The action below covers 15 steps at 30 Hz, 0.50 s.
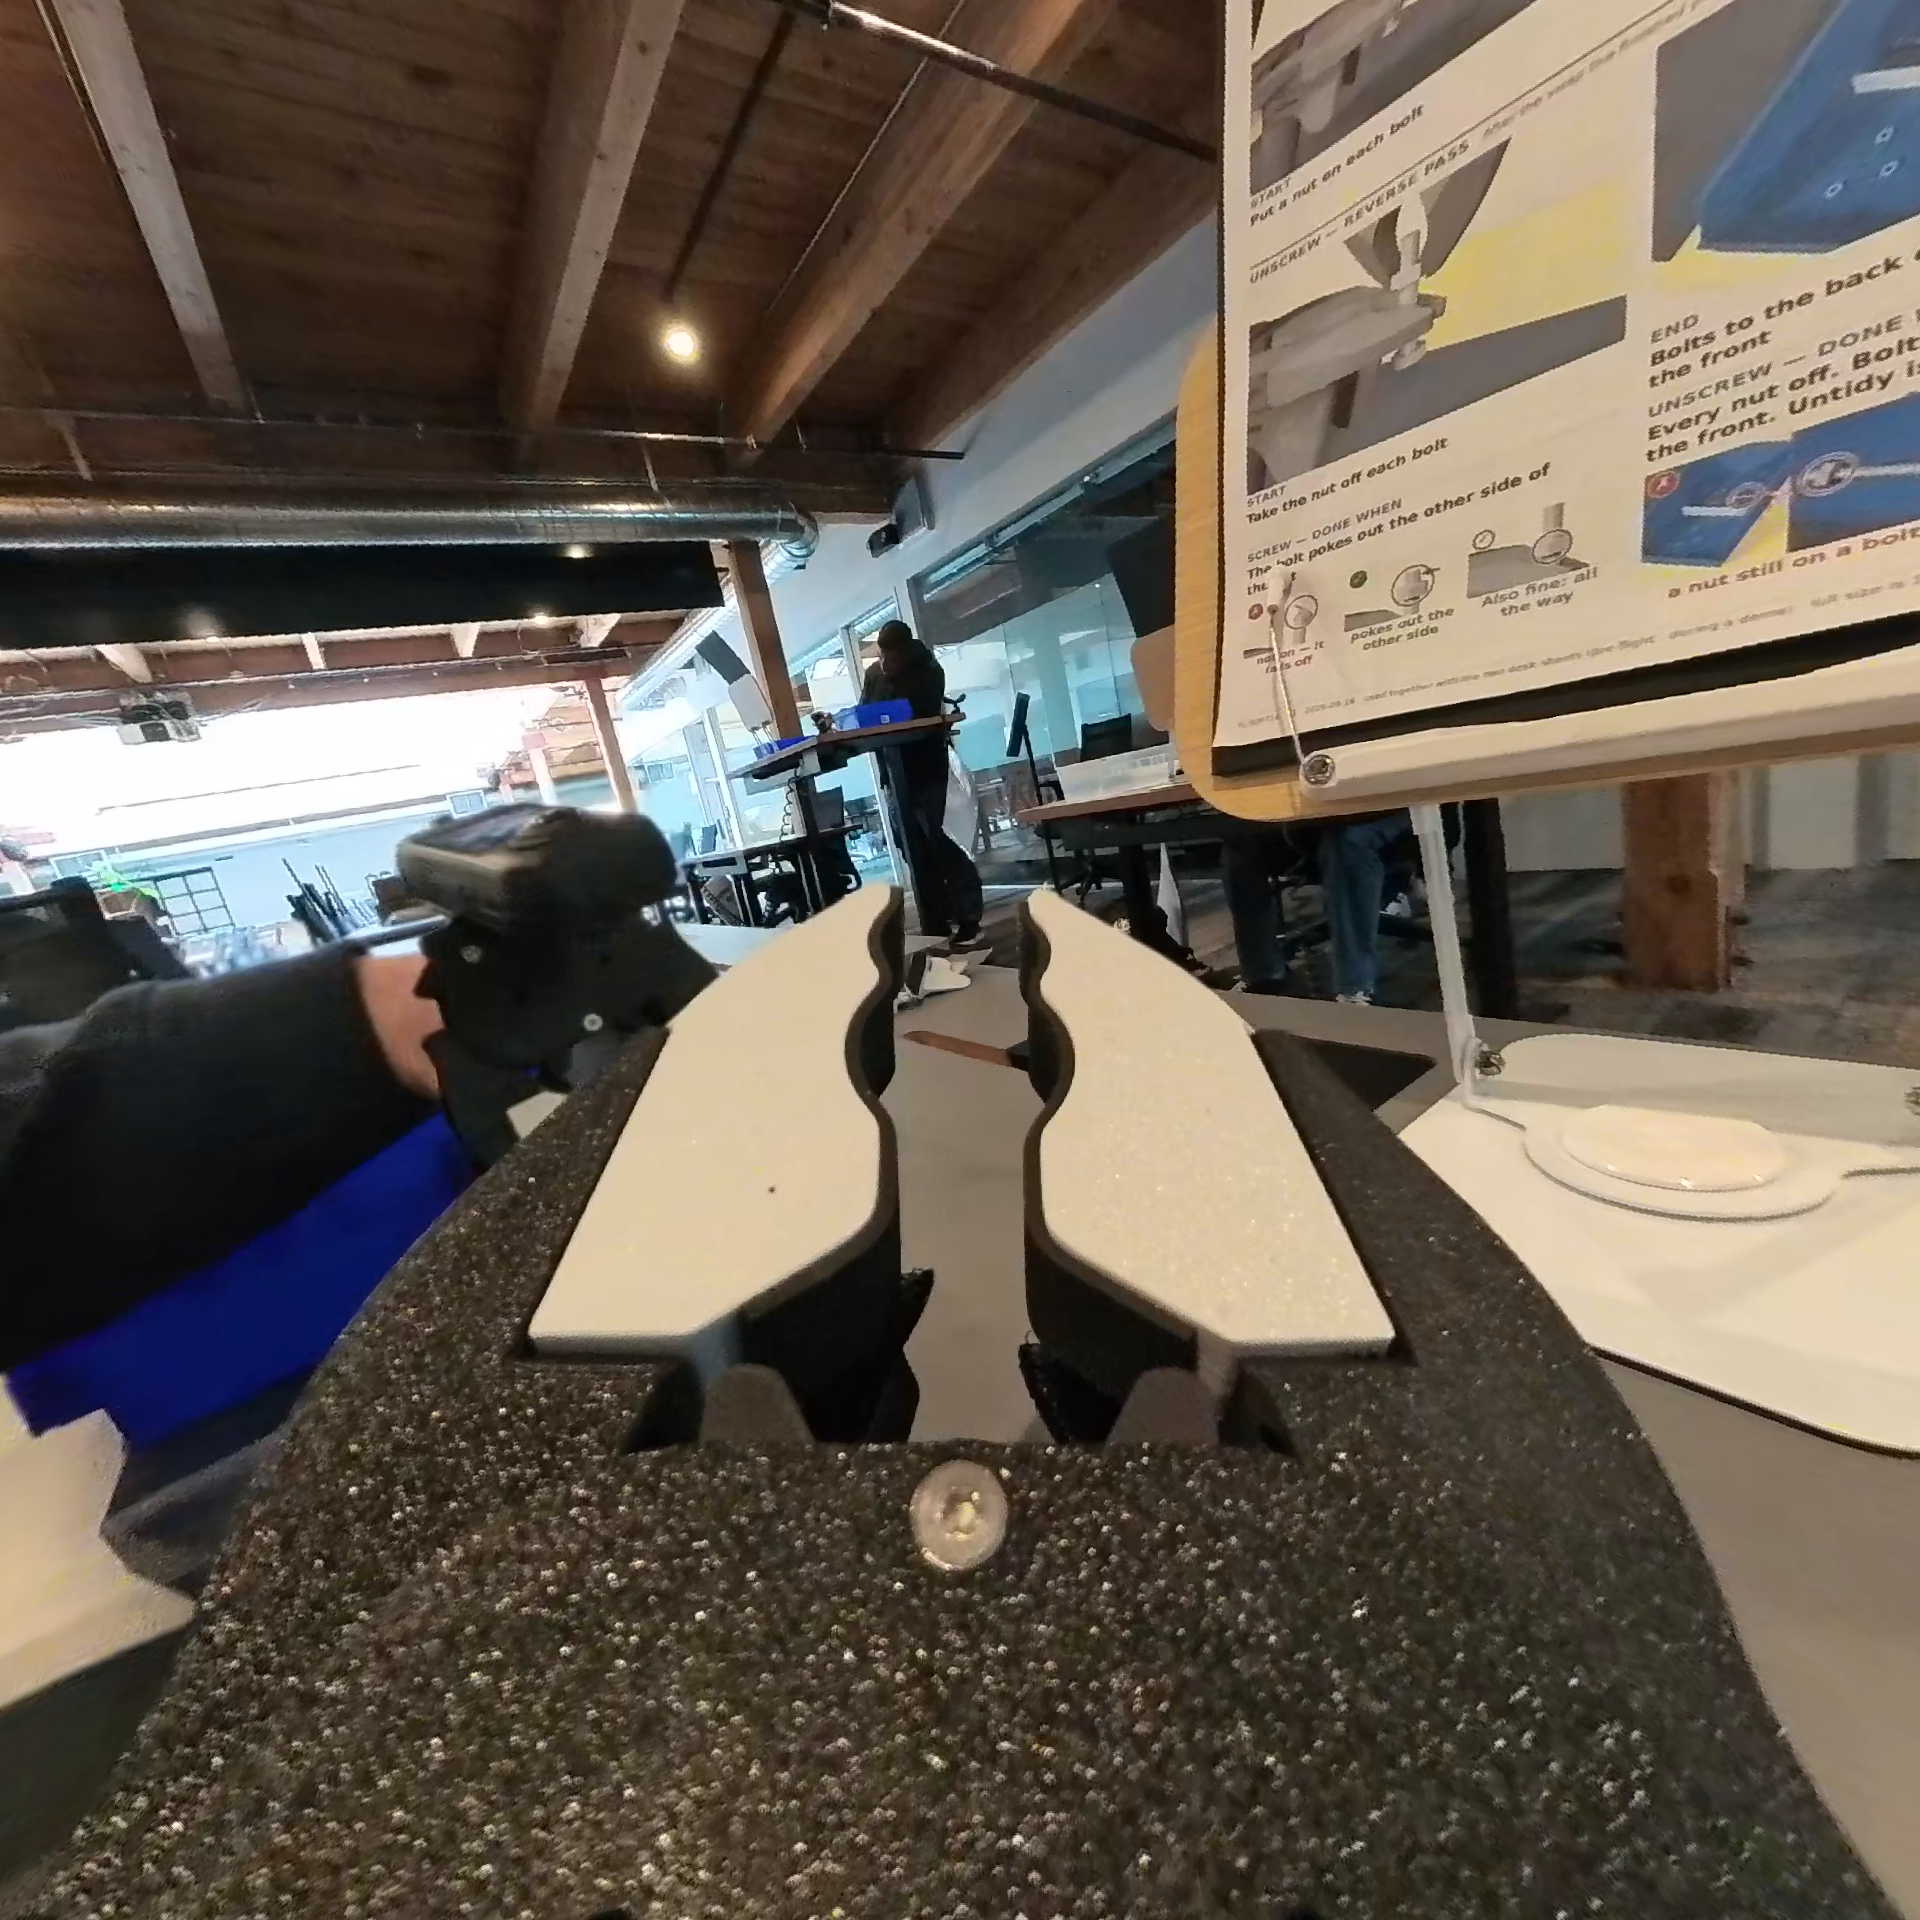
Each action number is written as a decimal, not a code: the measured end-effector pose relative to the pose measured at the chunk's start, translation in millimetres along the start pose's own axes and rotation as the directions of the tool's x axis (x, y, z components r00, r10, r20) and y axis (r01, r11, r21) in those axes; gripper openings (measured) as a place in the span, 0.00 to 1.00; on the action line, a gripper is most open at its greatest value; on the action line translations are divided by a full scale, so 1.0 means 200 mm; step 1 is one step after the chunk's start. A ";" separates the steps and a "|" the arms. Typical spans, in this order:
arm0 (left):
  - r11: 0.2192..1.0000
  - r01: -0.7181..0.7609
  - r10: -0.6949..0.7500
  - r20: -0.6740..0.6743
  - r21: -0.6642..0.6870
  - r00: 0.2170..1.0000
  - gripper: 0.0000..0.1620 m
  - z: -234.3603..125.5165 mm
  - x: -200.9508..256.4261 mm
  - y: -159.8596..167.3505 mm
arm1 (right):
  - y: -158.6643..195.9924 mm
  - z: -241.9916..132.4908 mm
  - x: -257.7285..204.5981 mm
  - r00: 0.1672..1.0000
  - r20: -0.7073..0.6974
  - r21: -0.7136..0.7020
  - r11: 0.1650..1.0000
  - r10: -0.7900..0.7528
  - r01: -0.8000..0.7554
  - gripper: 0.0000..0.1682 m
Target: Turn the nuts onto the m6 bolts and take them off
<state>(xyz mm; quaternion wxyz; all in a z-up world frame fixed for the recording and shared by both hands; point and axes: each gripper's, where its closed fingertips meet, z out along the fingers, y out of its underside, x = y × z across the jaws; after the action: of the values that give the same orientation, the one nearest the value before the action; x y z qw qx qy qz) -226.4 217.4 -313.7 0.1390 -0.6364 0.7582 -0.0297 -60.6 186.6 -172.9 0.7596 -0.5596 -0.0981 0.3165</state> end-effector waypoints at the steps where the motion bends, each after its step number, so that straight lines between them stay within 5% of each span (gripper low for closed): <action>1: 0.998 -0.056 0.055 -0.015 -0.029 0.998 0.25 0.01 0.00 -0.01 | 0.00 0.00 0.00 1.000 0.000 -0.002 1.000 -0.003 0.003 0.12; 8: 0.929 -0.312 0.286 -0.149 -0.200 0.947 0.19 0.09 0.03 0.00 | -0.02 -0.02 0.02 1.000 -0.014 0.022 1.000 0.009 -0.009 0.12; 15: 0.868 -0.394 0.328 -0.247 -0.301 0.912 0.08 0.13 0.05 0.04 | -0.05 -0.05 0.05 0.999 -0.029 0.045 0.999 0.017 -0.015 0.12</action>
<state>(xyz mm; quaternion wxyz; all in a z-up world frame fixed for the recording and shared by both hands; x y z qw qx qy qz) -230.1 212.1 -342.9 -0.0434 -0.4914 0.8670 0.0702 -44.2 183.6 -168.6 0.7708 -0.5478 -0.0752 0.3163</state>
